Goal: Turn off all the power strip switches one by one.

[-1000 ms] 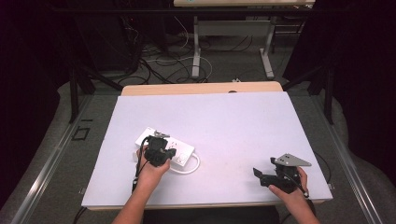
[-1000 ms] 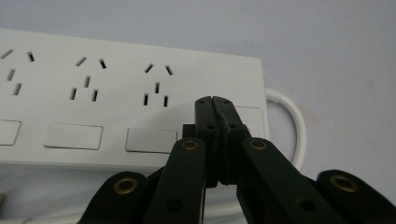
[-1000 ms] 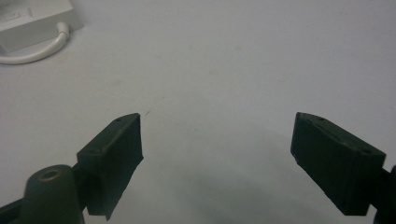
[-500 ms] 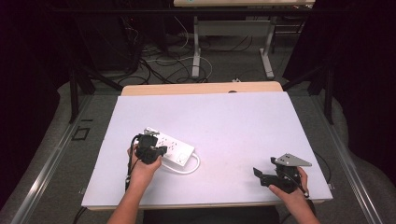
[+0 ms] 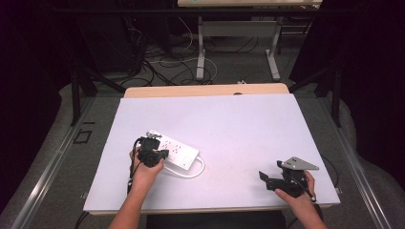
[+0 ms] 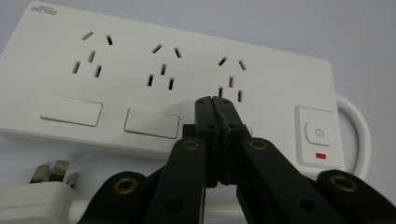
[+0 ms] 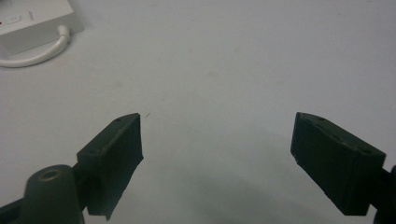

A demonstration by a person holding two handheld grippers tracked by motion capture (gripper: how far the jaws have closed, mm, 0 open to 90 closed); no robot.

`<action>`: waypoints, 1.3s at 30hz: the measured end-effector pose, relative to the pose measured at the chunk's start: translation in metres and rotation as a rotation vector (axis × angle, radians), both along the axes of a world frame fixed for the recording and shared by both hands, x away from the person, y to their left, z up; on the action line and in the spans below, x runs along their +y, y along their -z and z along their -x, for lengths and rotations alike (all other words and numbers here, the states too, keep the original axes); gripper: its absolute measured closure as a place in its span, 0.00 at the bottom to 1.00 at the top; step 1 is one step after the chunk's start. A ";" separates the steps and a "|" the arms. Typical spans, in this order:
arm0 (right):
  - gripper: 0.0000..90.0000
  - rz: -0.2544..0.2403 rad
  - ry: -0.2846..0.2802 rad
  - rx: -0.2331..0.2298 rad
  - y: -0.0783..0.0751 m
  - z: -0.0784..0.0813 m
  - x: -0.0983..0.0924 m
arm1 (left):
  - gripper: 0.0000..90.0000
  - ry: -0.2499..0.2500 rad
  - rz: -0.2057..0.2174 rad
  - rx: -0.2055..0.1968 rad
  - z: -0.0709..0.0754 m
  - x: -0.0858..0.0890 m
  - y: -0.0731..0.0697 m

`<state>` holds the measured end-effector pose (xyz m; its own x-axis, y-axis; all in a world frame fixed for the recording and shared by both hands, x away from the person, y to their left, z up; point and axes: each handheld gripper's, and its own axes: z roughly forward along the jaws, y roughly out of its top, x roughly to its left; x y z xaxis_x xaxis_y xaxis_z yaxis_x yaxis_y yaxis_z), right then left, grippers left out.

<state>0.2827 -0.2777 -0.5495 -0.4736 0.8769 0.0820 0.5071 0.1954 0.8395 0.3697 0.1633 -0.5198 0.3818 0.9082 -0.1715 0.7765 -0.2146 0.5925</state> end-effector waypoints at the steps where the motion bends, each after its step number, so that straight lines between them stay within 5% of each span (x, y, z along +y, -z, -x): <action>1: 0.18 -0.003 0.002 0.003 0.000 0.000 0.000 | 1.00 0.007 -0.003 0.005 -0.001 0.000 0.000; 16: 0.18 0.000 0.002 0.003 -0.001 0.001 0.000 | 1.00 0.011 -0.038 0.002 -0.001 -0.002 0.004; 39: 0.18 -0.009 0.005 -0.004 -0.001 0.000 -0.001 | 1.00 0.006 -0.021 -0.017 -0.001 0.003 -0.002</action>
<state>0.2825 -0.2783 -0.5487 -0.4697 0.8784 0.0880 0.5043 0.1851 0.8435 0.3708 0.1661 -0.5182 0.3901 0.9091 -0.1462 0.7648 -0.2315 0.6012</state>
